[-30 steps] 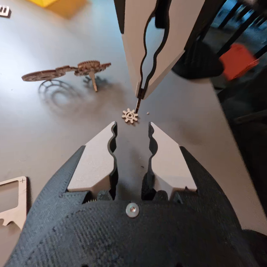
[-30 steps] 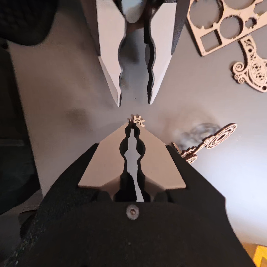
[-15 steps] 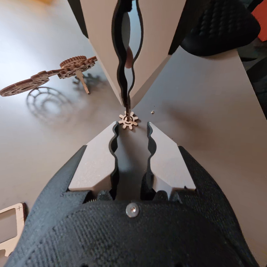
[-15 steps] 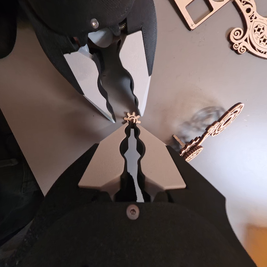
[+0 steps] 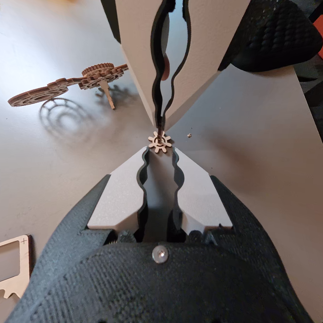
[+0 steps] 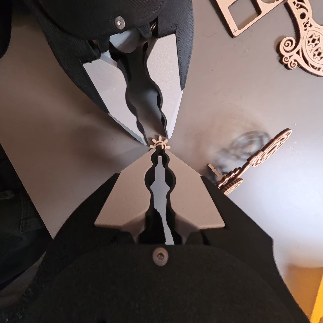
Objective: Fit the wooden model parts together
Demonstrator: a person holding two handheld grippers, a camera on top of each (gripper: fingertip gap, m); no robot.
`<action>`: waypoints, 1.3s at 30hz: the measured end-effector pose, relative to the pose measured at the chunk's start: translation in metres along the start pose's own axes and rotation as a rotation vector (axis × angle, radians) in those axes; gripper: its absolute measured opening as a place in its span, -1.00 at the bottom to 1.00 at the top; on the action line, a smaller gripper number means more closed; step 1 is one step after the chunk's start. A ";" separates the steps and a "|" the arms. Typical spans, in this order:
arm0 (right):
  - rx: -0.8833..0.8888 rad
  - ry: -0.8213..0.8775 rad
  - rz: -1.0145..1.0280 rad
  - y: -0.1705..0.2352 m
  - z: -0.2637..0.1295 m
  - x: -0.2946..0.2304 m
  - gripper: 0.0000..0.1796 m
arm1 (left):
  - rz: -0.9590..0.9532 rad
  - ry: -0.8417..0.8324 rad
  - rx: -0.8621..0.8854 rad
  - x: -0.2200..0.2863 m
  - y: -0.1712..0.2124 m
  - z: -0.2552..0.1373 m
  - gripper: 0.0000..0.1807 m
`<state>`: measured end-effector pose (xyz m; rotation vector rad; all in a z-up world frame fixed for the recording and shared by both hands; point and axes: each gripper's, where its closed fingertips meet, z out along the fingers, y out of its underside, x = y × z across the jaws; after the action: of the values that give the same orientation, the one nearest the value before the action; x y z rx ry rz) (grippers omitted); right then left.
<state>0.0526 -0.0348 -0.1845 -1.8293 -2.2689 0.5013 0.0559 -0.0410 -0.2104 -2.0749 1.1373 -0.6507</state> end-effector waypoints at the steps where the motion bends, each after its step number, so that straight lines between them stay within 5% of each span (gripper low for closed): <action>1: -0.003 0.003 -0.003 0.000 0.000 0.000 -0.99 | -0.001 -0.001 0.001 0.000 0.000 0.000 -0.74; 39: 0.003 -0.010 -0.105 -0.003 0.005 0.001 -0.99 | 0.031 -0.023 0.005 -0.003 -0.003 0.004 -0.71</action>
<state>0.0484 -0.0354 -0.1883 -1.6992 -2.3540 0.4969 0.0590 -0.0357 -0.2107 -2.0513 1.1519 -0.6126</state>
